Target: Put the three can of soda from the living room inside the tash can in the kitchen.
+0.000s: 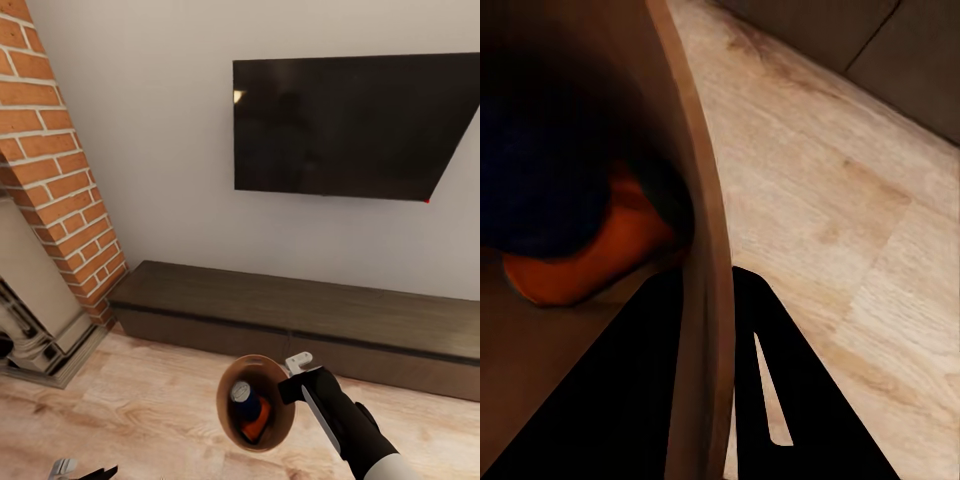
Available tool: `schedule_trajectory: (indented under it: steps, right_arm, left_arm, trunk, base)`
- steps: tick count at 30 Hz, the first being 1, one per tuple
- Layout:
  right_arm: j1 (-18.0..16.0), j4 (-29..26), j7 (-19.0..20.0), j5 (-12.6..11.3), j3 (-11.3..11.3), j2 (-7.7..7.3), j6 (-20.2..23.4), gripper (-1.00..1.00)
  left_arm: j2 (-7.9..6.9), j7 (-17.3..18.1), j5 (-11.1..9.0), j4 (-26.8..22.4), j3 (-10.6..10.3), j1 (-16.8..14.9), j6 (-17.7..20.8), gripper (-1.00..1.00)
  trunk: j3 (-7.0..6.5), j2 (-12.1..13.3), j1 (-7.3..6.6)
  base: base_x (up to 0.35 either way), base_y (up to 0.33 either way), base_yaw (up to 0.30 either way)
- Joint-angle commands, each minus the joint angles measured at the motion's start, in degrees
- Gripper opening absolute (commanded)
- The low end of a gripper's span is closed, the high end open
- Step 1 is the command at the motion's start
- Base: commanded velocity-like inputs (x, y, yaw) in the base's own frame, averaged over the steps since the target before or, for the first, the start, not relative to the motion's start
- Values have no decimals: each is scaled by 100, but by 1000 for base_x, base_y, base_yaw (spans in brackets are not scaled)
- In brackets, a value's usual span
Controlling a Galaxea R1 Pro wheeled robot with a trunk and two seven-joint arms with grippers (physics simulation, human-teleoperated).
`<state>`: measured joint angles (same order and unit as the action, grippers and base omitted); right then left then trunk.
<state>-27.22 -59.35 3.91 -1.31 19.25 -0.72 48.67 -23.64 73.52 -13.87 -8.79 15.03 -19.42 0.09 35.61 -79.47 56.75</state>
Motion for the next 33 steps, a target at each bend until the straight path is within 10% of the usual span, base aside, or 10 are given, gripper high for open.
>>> schedule_trajectory:
  steps: [1,33]
  right_arm:
    - [-2,-1,40,-141,0,2,2,-100]
    - [-2,3,40,-141,9,2,2,-100]
  left_arm:
    - [0,2,2,1,0,0,0,100]
    - [0,11,2,1,0,0,0,100]
  trunk:
    - [-1,0,0]
    - [-1,0,0]
  base:
    - [-3,219,286]
    - [-53,302,286]
